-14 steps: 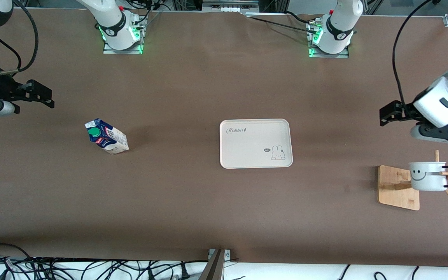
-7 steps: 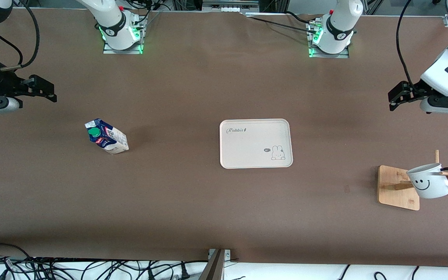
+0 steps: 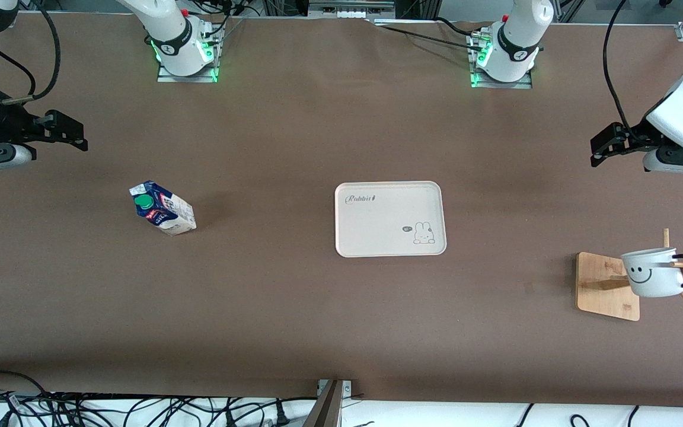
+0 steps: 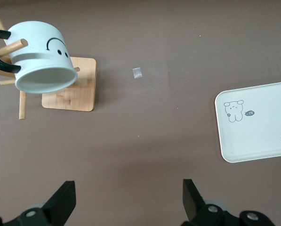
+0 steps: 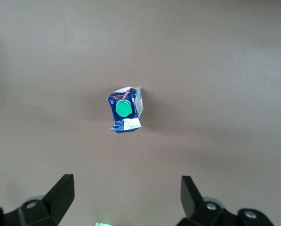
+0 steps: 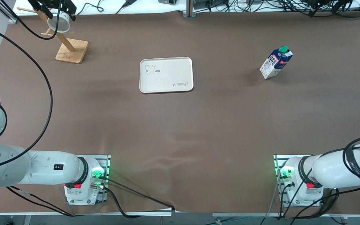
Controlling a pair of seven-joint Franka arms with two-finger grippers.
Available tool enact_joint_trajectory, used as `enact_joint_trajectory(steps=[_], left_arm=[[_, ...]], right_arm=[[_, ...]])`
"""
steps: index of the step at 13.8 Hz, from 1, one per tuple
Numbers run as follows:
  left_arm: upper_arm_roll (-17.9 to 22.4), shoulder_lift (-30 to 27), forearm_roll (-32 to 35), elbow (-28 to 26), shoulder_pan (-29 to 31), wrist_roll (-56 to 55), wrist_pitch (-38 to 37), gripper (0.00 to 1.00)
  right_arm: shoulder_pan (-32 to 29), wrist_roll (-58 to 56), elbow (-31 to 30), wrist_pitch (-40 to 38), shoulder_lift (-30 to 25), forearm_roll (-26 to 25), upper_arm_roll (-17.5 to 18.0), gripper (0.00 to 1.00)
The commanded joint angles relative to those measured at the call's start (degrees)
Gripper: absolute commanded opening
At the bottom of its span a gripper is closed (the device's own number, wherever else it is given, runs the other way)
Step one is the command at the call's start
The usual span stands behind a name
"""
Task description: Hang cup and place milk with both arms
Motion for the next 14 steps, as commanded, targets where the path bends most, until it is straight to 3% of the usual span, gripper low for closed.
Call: enact_joint_trajectory(steps=[1,4,14], left_arm=[[0.15,1.7,-1.01,3.08,0.16,0.04,-1.63,1.0],[0.06,3.37,-1.01,5.02,0.07,-0.04,-3.21,1.0],[-0.02,4.08,-0.83,6.25,0.07,0.04,-4.44,1.0]], right_arm=[[-0.97,-0.23,-1.56,0.23,-1.56,-1.21,1.24,1.0],[-8.16,-0.5,-1.39,0.76,-1.47,-1.21,8.16,1.0],[-8.54,-0.06,-1.03,1.11,-0.86,-1.64,8.45,1.0]])
